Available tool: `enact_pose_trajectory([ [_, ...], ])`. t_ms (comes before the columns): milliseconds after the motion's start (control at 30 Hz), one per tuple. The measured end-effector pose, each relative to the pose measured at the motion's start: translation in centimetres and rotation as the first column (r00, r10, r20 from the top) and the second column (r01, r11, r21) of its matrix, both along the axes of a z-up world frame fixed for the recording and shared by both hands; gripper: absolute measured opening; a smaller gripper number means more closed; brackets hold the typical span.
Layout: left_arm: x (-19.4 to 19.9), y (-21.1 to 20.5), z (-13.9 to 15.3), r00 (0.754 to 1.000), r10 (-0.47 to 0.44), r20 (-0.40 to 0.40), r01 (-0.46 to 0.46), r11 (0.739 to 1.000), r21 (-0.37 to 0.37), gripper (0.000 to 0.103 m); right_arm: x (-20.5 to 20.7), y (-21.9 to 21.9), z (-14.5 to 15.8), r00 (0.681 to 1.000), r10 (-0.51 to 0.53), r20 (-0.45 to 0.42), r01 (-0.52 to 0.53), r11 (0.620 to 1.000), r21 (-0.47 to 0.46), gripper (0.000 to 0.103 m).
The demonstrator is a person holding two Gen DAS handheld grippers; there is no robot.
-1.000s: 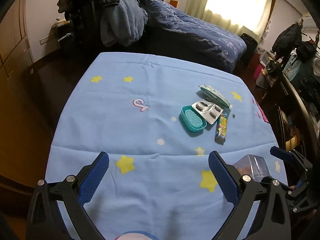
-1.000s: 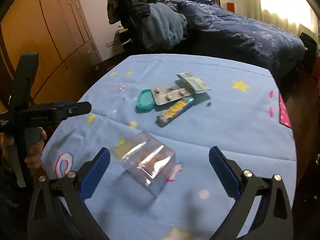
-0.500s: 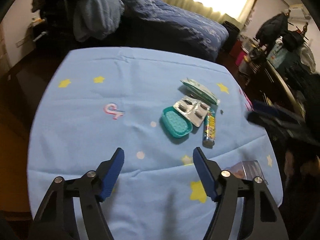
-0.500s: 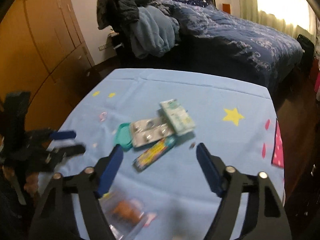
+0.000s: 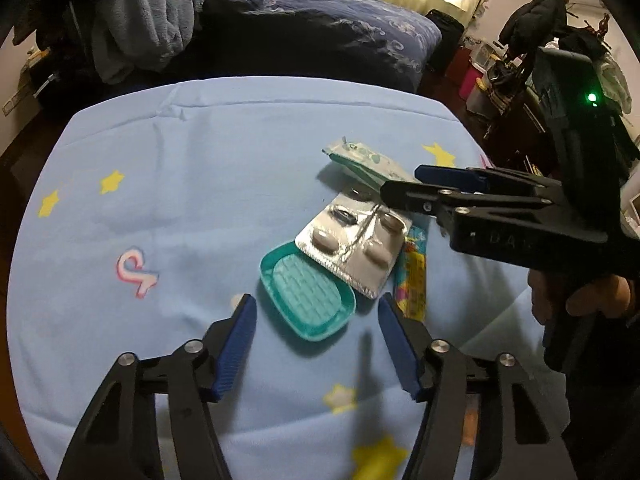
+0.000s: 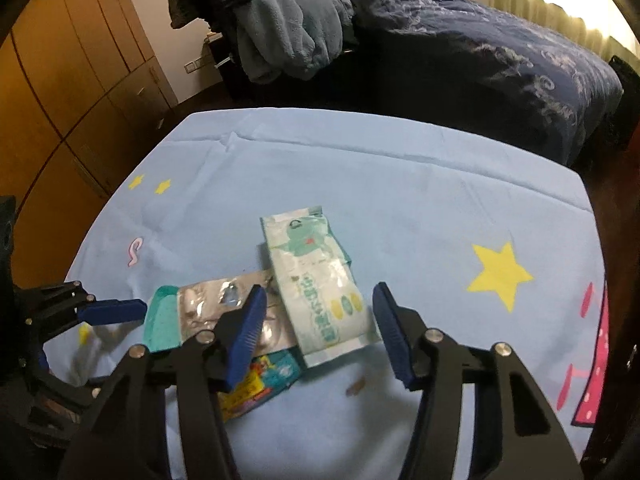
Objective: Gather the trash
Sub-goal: 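Grasp the teal soap dish with the left gripper while the right grasps the wet-wipes packet, then carry soap dish and wipes packet over the wastebasket and open both grippers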
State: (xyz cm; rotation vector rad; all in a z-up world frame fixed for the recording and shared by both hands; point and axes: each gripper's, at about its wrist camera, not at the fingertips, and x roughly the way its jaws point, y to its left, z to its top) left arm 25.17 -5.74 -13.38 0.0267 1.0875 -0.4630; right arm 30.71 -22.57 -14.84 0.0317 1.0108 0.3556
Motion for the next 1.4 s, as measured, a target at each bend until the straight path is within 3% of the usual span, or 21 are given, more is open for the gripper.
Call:
enact_pose_trajectory([
  [300,0.2,-1.4,-0.3,0.998,-0.017,0.061,0.012,0.997,0.078,0.055,-2.9,-1.8,1.8,0.996,-0.050,0.072,0.048,0.999,0.025,0.043],
  [367,0.0,-1.7,-0.4,0.996,-0.021,0.083,0.011,0.993,0.114,0.049,-3.8,-2.1,2.2,0.995,-0.052,0.086,0.050,0.998,0.025,0.043],
  [433,-0.2,-1.5,-0.4,0.996,-0.021,0.088,0.009,0.991,0.133,0.049,-4.6,-2.2,2.6,0.994,-0.051,0.093,0.049,0.999,0.020,0.043],
  [700,-1.3,1.9,-0.2,0.996,0.066,0.065,-0.073,0.989,0.126,0.049,-7.2,-3.3,3.2,0.991,-0.068,0.114,0.065,0.997,0.029,0.043],
  [767,-1.1,1.9,-0.3,0.995,0.079,0.066,-0.088,0.987,0.136,0.058,-7.5,-3.7,3.1,0.991,-0.080,0.111,0.077,0.996,0.036,0.043],
  [867,-0.9,1.7,-0.4,0.994,0.079,0.078,-0.091,0.982,0.163,0.058,-8.1,-4.2,3.0,0.990,-0.093,0.110,0.089,0.995,0.042,0.043],
  [967,-1.1,1.2,-0.4,0.993,0.065,0.102,-0.084,0.976,0.198,0.050,-8.6,-4.8,3.1,0.988,-0.105,0.113,0.100,0.994,0.051,0.043],
  [1167,-1.7,1.2,0.4,0.992,0.071,0.103,-0.087,0.982,0.166,0.049,-9.6,-6.1,3.3,0.985,-0.129,0.119,0.121,0.990,0.070,0.043],
  [1400,-3.1,-2.4,5.3,0.985,-0.006,0.170,-0.011,0.995,0.101,0.049,-11.8,-8.9,4.4,0.970,-0.189,0.150,0.173,0.978,0.113,0.043],
])
